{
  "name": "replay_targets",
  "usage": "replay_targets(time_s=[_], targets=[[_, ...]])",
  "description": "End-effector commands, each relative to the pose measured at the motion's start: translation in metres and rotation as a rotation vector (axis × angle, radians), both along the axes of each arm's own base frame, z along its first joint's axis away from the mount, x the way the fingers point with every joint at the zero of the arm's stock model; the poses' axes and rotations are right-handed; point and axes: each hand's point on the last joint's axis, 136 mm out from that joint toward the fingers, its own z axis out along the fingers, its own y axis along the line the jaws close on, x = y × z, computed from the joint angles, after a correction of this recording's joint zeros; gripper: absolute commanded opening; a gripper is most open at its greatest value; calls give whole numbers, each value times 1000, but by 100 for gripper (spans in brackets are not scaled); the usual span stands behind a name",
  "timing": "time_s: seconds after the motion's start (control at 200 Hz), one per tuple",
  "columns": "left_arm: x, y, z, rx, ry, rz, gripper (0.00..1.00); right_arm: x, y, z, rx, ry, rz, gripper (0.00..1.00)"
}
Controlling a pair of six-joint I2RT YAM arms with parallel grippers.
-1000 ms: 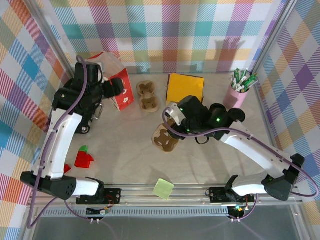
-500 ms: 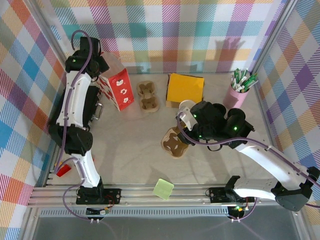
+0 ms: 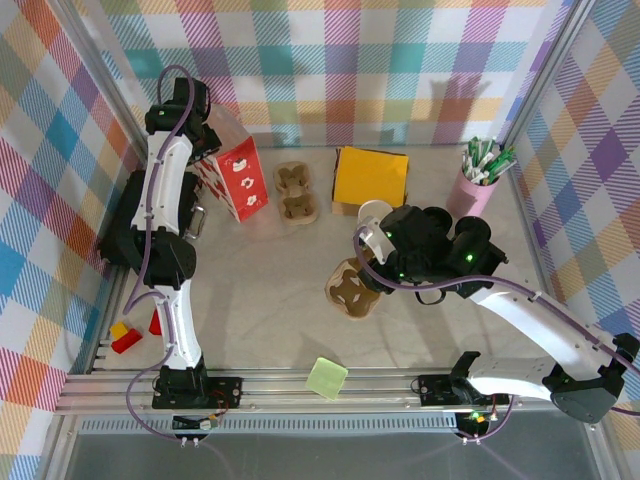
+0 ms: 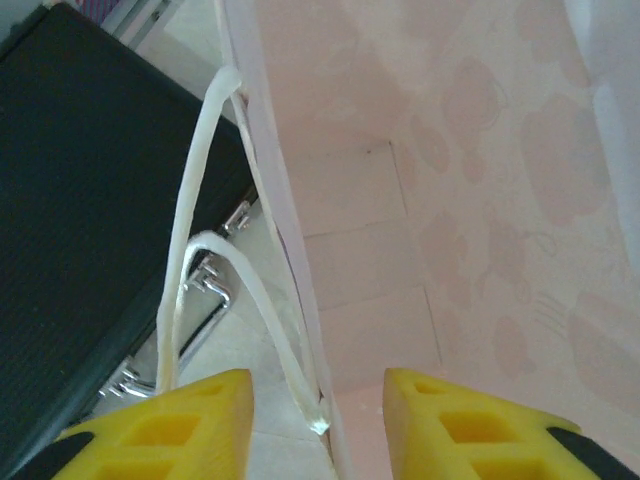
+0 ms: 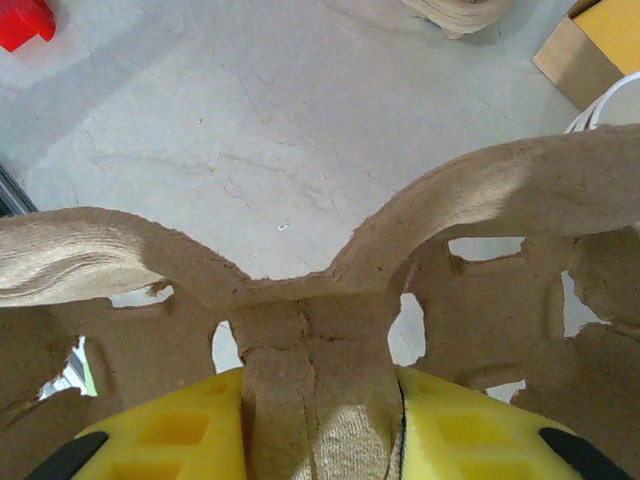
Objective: Pack the takeout coffee
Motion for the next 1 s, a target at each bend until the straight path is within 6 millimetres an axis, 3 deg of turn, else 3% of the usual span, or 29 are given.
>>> replay_targets(time_s=[0.0,0.18,0.35,0.515,0.87,0.995], targets=[[-4,6,2,5,18,-4,25,-1,-6,7,11,-4,-22,35],[-14,4,10,1,20,-21,4,-2,-7,11,15,-12,-18,35],[-42,-4,21,-35,41,-59,0,-3,-7,22,32,-28,-8,34],[-87,-17,26,-85,84,-115,0,-5,-8,35,55,-44,2,34],[-193,-67,27,-178,165,-370,0,-16,-5,71,138,-67,52,34],[-223,-94,33,-225,160,-502,0,-19,-1,84,164,-67,72,34]])
